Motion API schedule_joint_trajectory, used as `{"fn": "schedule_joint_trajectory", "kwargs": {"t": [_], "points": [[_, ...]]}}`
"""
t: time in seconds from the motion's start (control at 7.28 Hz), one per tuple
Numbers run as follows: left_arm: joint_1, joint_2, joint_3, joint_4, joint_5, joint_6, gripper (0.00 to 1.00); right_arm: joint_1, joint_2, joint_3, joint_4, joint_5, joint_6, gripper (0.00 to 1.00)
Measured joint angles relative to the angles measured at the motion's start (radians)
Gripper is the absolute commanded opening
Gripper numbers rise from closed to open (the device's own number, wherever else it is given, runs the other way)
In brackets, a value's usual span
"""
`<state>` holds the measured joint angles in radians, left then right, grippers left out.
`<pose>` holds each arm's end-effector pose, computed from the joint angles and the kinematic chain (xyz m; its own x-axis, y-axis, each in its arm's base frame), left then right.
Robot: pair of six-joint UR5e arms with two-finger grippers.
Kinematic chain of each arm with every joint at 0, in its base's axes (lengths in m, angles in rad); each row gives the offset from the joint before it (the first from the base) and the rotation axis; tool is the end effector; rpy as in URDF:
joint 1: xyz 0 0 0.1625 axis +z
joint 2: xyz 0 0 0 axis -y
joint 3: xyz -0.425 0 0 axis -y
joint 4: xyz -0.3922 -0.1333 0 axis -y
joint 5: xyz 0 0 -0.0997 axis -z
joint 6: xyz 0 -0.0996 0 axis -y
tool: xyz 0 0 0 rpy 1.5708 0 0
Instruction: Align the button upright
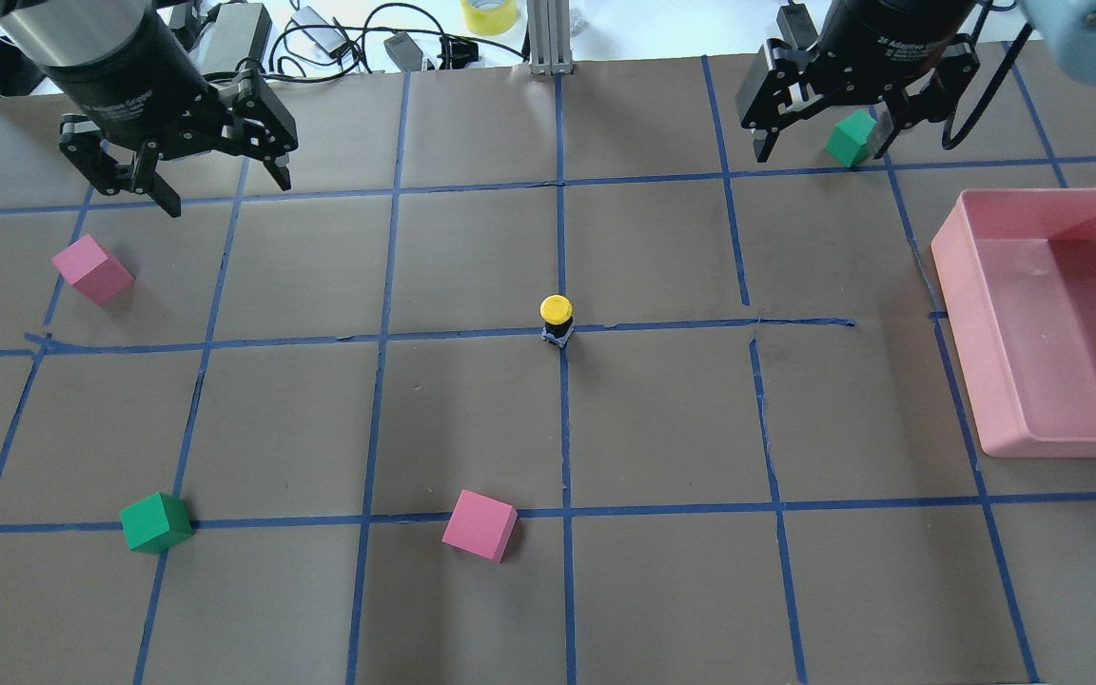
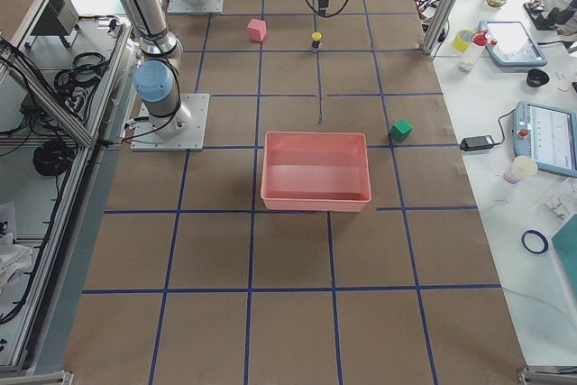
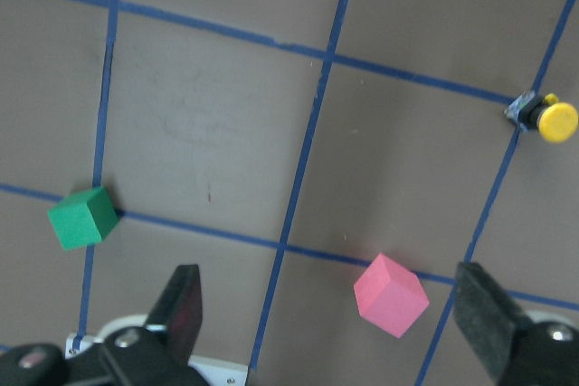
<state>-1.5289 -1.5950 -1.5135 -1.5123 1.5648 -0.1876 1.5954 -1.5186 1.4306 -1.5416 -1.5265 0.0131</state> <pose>-0.1124 -0.5158 0.5103 -0.9738 -0.2262 0.0229 -0.2273 0.9698 -0.0887 0.1504 -0.5147 0.5279 -0.9989 -0.0141 -0.0450 -0.0115 0.9982 -0.0582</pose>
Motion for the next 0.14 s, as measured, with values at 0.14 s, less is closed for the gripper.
{"fn": "schedule_joint_trajectory", "kwargs": {"t": [0.14], "points": [[0.0, 0.0, -0.036, 0.085, 0.001, 0.002, 1.0, 0.0, 0.0, 0.0, 0.0, -0.001, -0.001, 1.0]]}}
